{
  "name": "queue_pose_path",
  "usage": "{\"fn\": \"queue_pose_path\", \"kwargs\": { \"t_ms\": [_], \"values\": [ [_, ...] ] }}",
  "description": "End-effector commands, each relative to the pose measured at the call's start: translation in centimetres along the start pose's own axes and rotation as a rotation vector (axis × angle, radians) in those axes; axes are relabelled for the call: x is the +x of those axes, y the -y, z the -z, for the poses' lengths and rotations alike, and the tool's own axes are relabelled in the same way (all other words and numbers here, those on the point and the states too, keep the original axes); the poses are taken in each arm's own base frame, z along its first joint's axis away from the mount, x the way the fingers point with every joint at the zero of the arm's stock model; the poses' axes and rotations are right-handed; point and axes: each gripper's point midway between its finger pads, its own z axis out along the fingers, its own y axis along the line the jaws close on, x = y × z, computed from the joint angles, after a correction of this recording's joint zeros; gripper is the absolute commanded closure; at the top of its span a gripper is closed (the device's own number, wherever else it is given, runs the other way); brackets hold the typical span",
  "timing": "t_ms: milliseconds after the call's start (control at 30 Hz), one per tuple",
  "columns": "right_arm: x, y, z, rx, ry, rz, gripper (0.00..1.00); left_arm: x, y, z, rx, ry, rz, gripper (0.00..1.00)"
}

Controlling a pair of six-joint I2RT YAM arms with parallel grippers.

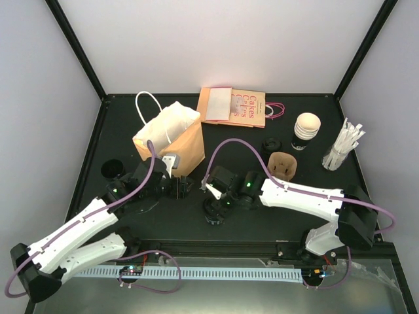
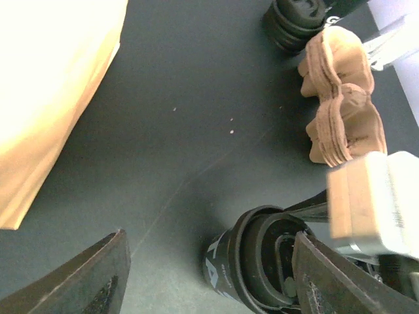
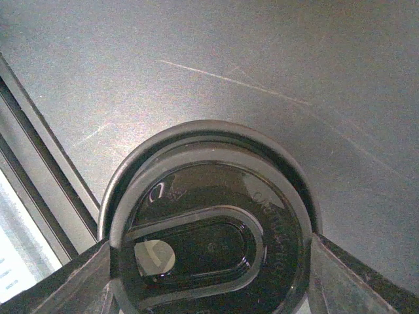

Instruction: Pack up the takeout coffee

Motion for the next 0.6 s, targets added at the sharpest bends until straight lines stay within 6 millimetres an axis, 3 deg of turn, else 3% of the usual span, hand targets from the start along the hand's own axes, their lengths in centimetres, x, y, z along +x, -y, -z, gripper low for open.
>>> {"fn": "queue_pose_path", "kwargs": {
  "t_ms": [0,133,367,567],
  "values": [
    [5.2,0.2,-1.2,0.013,-0.188,-0.022,0.32,0.7,0.1,-0.6,0.077,-0.021,0.108,0.33],
    [5.0,0.5,-1.2,0.037,-0.169,-0.011,0.32,1.9,0.1,-2.0,0.128,-0.061,0.148,0.4],
    [5.6,0.7,-1.4,0.109,-0.16,0.023,0.32,4.7,0.7,-3.6,0.208,-0.176,0.187,0.43],
    [6.4,0.9,-1.9,0.162,-0.162,0.011,0.32,6.5,0.3,-3.9,0.244,-0.205,0.213,0.44]
  ]
}}
